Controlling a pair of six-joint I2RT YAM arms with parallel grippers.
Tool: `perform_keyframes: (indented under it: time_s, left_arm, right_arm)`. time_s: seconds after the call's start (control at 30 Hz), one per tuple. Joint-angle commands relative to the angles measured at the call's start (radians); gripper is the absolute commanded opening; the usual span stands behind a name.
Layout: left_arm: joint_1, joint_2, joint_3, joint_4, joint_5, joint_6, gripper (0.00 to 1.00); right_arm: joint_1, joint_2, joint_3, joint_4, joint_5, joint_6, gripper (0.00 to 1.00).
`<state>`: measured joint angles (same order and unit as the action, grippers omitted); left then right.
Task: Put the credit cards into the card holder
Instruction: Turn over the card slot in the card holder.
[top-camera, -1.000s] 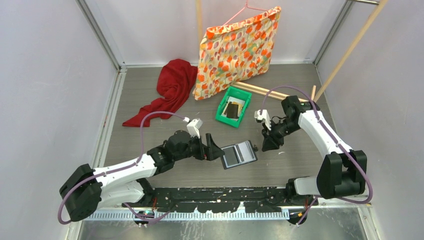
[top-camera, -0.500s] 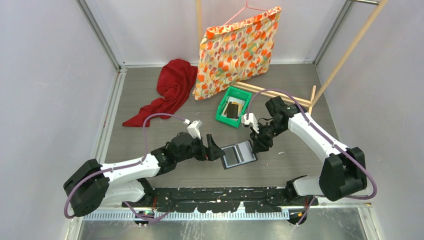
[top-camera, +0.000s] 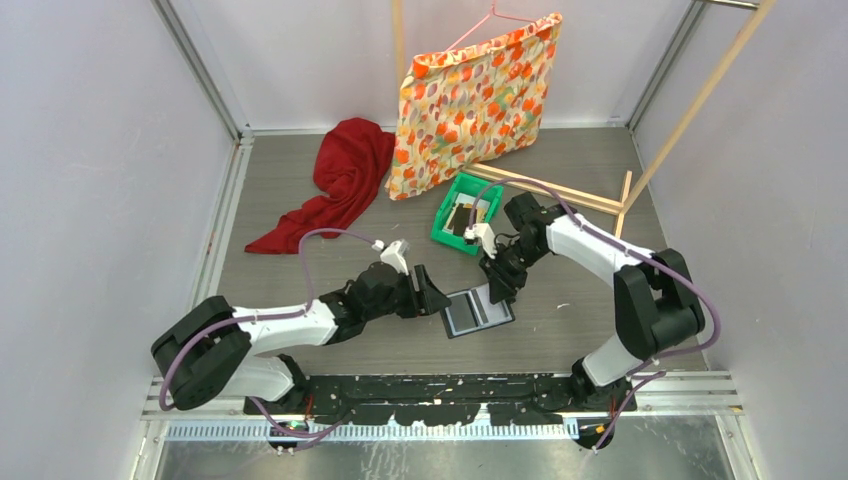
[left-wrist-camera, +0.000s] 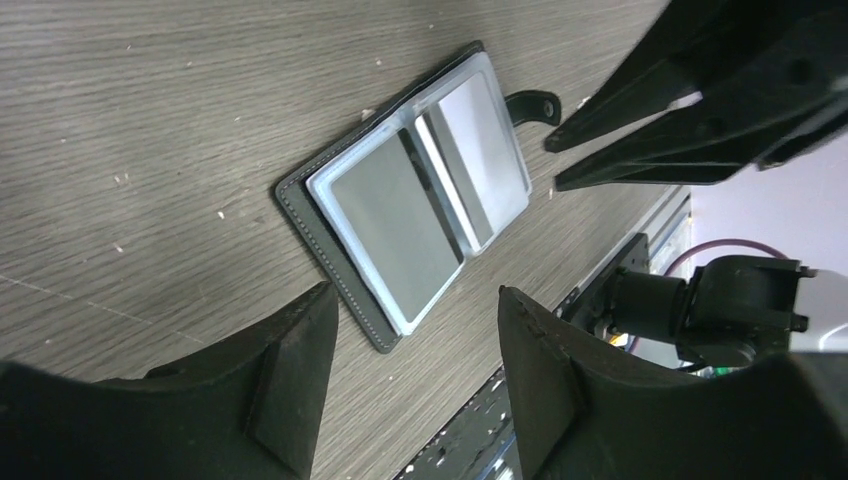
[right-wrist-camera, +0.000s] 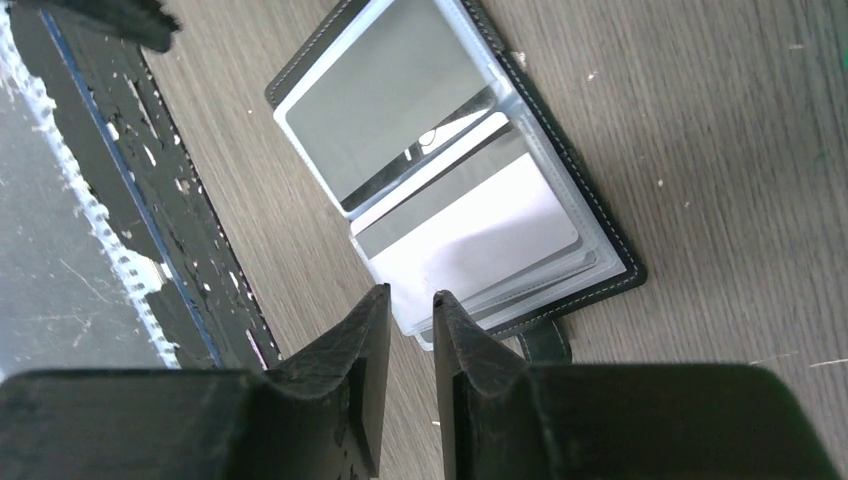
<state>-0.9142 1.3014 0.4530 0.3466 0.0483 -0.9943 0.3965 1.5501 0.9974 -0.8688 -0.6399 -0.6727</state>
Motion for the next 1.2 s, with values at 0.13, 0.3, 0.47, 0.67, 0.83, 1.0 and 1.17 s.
perform_keyframes:
  time_s: [0.13, 0.3, 0.47, 0.67, 0.83, 1.0, 1.17]
  left_arm:
    - [-0.009, 0.041, -0.002, 0.149, -0.034, -0.043, 0.55]
    - [-0.011, 0.098, 0.001, 0.192, -0.027, -0.064, 0.45]
    - [-0.021, 0.126, 0.011, 0.177, -0.027, -0.073, 0.43]
    - [-0.043, 0.179, 0.031, 0.175, -0.014, -0.089, 0.45]
    - [-0.051, 0.226, 0.044, 0.199, 0.000, -0.092, 0.46]
    - [-0.056, 0.256, 0.064, 0.215, 0.019, -0.096, 0.44]
    - [-0.070, 0.242, 0.050, 0.215, -0.007, -0.101, 0.43]
  right_arm:
    - [0.021, 0.068, 0.069, 0.041, 0.048, 0.104, 0.25]
    - [0.043, 0.126, 0.087, 0.033, 0.096, 0.110, 0.24]
    - [0.059, 0.157, 0.100, 0.025, 0.101, 0.111, 0.24]
    - [0.072, 0.192, 0.111, 0.017, 0.112, 0.118, 0.24]
    - [0.074, 0.209, 0.113, 0.016, 0.123, 0.125, 0.24]
    - [0.075, 0.229, 0.118, 0.008, 0.133, 0.125, 0.24]
    - [0.074, 0.229, 0.122, 0.002, 0.129, 0.125, 0.24]
